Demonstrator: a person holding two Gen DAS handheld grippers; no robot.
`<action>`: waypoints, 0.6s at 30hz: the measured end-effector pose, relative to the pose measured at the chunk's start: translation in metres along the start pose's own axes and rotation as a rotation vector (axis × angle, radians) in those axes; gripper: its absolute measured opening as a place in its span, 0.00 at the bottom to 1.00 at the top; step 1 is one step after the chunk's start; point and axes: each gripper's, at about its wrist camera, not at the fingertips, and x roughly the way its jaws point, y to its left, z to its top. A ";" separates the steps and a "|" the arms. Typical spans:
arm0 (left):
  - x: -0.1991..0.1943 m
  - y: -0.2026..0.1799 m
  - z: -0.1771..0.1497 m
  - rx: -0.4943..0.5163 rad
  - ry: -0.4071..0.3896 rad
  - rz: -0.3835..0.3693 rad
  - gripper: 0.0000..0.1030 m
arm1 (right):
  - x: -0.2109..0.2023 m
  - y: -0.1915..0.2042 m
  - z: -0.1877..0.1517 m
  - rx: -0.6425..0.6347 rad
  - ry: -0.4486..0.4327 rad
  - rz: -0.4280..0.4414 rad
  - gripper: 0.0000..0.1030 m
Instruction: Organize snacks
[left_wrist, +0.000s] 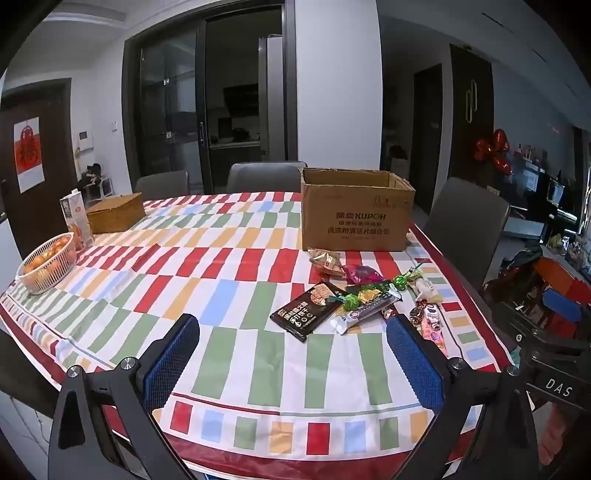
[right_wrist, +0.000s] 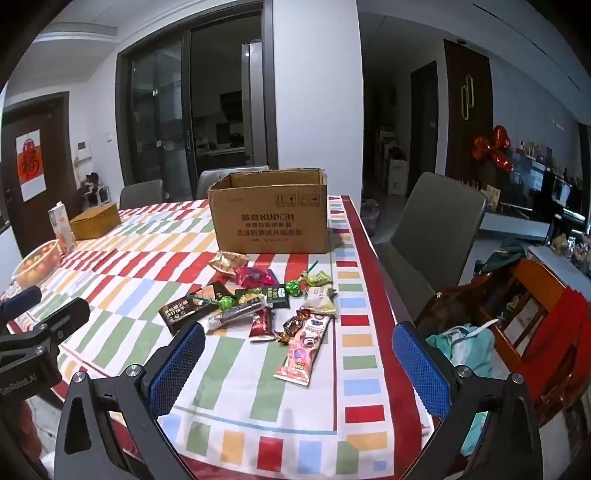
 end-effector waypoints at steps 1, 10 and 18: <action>0.000 -0.001 0.000 -0.001 -0.001 0.000 1.00 | 0.000 0.001 -0.001 -0.003 -0.005 0.002 1.00; -0.010 -0.003 0.008 -0.007 -0.017 -0.003 1.00 | -0.002 -0.002 0.003 0.002 -0.002 0.021 1.00; -0.010 0.003 0.004 -0.018 -0.030 -0.008 1.00 | -0.002 0.002 0.001 -0.011 -0.022 0.012 1.00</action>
